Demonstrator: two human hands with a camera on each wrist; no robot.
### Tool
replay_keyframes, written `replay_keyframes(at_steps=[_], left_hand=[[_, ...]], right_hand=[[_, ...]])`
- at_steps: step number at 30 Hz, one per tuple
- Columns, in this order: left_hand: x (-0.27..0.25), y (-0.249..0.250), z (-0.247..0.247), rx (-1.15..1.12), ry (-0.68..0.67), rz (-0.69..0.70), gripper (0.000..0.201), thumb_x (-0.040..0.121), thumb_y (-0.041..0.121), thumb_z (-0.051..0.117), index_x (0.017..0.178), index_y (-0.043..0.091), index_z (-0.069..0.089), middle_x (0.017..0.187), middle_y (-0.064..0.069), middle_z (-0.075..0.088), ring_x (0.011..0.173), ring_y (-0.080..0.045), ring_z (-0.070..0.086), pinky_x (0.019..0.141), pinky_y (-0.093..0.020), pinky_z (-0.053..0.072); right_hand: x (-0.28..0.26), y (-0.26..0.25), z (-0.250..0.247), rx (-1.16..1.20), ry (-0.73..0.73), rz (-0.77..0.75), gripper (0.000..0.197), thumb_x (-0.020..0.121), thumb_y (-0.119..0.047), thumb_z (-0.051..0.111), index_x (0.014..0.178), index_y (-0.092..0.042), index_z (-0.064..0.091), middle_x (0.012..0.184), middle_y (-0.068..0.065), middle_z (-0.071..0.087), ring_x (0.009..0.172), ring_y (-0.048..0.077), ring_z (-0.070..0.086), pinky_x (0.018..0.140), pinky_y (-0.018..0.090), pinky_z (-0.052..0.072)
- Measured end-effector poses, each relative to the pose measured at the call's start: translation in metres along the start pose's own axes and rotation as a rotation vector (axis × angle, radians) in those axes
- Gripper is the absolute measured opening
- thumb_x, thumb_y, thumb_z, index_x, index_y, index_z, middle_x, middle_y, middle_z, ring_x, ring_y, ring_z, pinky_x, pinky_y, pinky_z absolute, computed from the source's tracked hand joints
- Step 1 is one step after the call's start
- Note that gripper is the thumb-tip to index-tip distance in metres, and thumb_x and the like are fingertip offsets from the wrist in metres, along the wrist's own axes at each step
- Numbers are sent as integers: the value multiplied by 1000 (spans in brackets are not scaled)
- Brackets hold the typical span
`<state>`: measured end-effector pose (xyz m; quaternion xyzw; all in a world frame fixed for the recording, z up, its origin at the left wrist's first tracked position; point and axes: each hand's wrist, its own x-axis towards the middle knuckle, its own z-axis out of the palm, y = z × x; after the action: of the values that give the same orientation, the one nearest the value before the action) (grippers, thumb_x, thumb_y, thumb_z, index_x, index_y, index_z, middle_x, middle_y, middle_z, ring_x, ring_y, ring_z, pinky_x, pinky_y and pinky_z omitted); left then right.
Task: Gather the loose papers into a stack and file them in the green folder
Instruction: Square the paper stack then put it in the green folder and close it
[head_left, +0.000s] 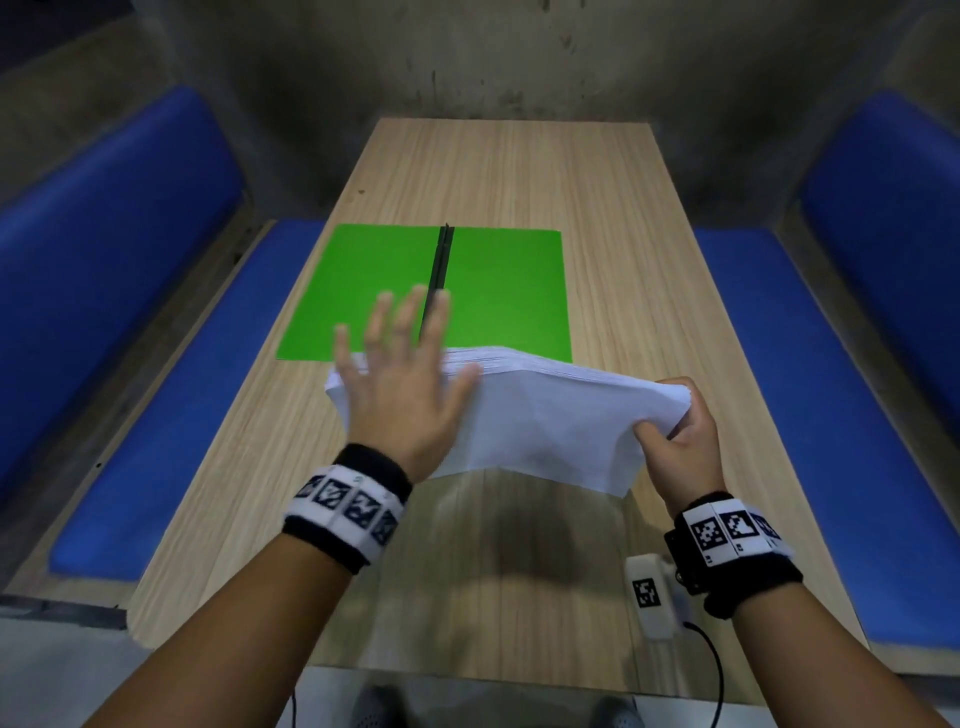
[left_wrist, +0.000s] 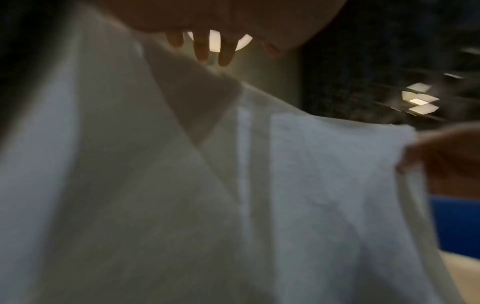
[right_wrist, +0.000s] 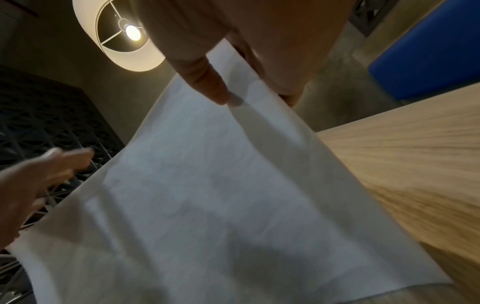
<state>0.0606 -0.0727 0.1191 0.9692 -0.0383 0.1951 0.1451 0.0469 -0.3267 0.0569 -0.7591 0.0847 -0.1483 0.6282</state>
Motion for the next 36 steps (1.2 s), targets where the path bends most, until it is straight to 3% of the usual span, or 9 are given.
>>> replay_keyframes(at_steps=[5, 9, 12, 15, 21, 24, 30, 34, 36], left_hand=[[16, 51, 20, 245, -351, 393, 76, 90, 35, 40, 150, 25, -5, 161, -1, 8, 149, -22, 0, 112, -59, -14], [35, 67, 17, 310, -461, 472, 49, 85, 8, 40, 133, 14, 37, 125, -7, 55, 121, -28, 48, 113, -57, 15], [44, 67, 10, 306, -499, 527, 40, 82, -2, 38, 117, 15, 45, 105, -8, 60, 97, -32, 60, 76, -39, 43], [48, 61, 4, 300, -493, 570, 44, 82, -3, 38, 120, 19, 43, 100, -7, 60, 86, -33, 62, 54, -33, 31], [63, 20, -17, -376, -282, 366, 11, 84, 14, 46, 90, 21, 41, 78, -17, 60, 74, -26, 59, 63, -42, 45], [59, 6, -15, -817, -324, 187, 20, 83, 12, 50, 103, 10, 56, 98, -17, 67, 90, -14, 56, 85, -41, 49], [23, -6, 8, -1097, -280, -76, 43, 84, 15, 52, 127, 11, 50, 130, -9, 58, 125, -19, 52, 110, -43, 37], [-1, -3, 13, -1014, -131, -68, 28, 89, 24, 48, 116, 33, 49, 117, 2, 63, 114, -16, 59, 100, -48, 45], [-5, 4, 6, -951, -35, -25, 17, 93, 20, 44, 109, 22, 47, 85, 4, 63, 79, -17, 62, 70, -42, 50]], right_hand=[[1, 3, 0, -8, -12, 9, 33, 76, 15, 48, 81, -18, 51, 74, 1, 53, 61, -1, 48, 55, 13, 43], [2, 3, -1, -4, -13, 8, 21, 75, 15, 46, 84, -4, 50, 71, 3, 50, 59, 2, 45, 53, 15, 40], [1, 0, -1, -8, -27, 22, 24, 76, 16, 46, 80, -7, 49, 71, 2, 50, 59, 1, 46, 54, 15, 40], [1, -3, -3, 20, -12, 47, 37, 79, 16, 50, 82, -21, 50, 77, -1, 54, 65, 1, 50, 61, 18, 42], [2, 2, -16, 221, 69, 342, 55, 82, -11, 70, 121, -29, 35, 111, -5, 55, 104, 19, 55, 90, 40, 46], [3, -15, -8, 404, -39, 371, 36, 87, -3, 61, 110, -25, 44, 80, -16, 59, 88, 11, 60, 82, 36, 48], [8, -45, 10, 389, -32, 254, 31, 88, 7, 53, 116, -5, 61, 108, 9, 71, 99, 23, 68, 85, 36, 54], [4, -64, 22, 258, 89, 136, 34, 86, 3, 53, 118, -6, 58, 112, 12, 70, 101, 26, 69, 86, 39, 56], [0, -78, 27, 262, 107, 78, 33, 87, 2, 52, 117, -11, 59, 110, 8, 71, 100, 21, 69, 84, 35, 57]])
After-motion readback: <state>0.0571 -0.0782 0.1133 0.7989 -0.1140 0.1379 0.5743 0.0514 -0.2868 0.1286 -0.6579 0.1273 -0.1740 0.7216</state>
